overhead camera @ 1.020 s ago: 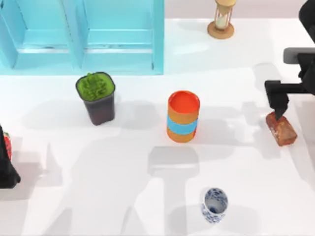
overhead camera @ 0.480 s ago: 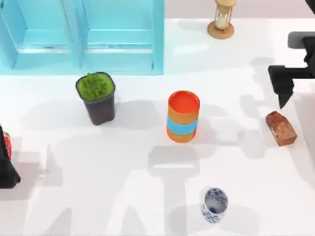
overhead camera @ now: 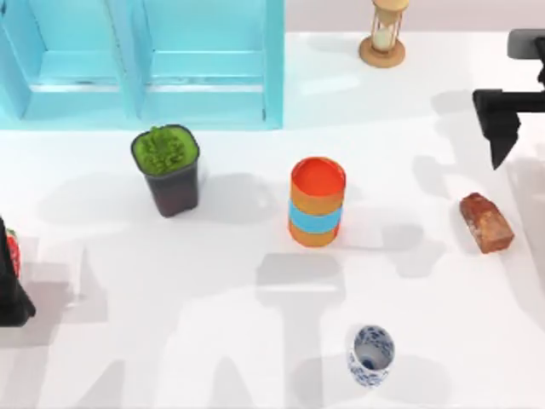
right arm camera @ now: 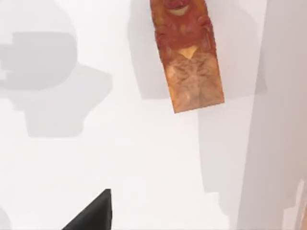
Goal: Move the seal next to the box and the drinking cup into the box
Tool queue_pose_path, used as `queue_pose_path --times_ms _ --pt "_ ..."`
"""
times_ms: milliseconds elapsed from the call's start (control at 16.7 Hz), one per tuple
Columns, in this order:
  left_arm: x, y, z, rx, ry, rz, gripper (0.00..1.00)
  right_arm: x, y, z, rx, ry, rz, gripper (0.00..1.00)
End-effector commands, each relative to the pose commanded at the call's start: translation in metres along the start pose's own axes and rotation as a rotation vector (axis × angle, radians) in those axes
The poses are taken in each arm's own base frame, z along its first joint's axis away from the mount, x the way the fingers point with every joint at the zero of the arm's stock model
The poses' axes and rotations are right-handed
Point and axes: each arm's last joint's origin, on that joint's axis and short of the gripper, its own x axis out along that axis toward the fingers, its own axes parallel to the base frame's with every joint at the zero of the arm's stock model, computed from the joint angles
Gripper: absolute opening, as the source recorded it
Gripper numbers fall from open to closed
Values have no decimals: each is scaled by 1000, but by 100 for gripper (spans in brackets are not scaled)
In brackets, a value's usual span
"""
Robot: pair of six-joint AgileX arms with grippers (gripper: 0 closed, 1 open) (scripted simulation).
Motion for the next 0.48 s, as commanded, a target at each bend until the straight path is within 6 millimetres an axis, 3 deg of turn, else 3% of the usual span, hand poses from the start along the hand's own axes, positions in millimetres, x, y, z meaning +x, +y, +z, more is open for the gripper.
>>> queue_pose_path --times_ms 300,480 --pt "0 0 0 0 0 0 100 -22 -1 -4 1 -6 1 100" --pt "0 0 0 0 0 0 100 -23 -1 -4 1 -8 1 100"
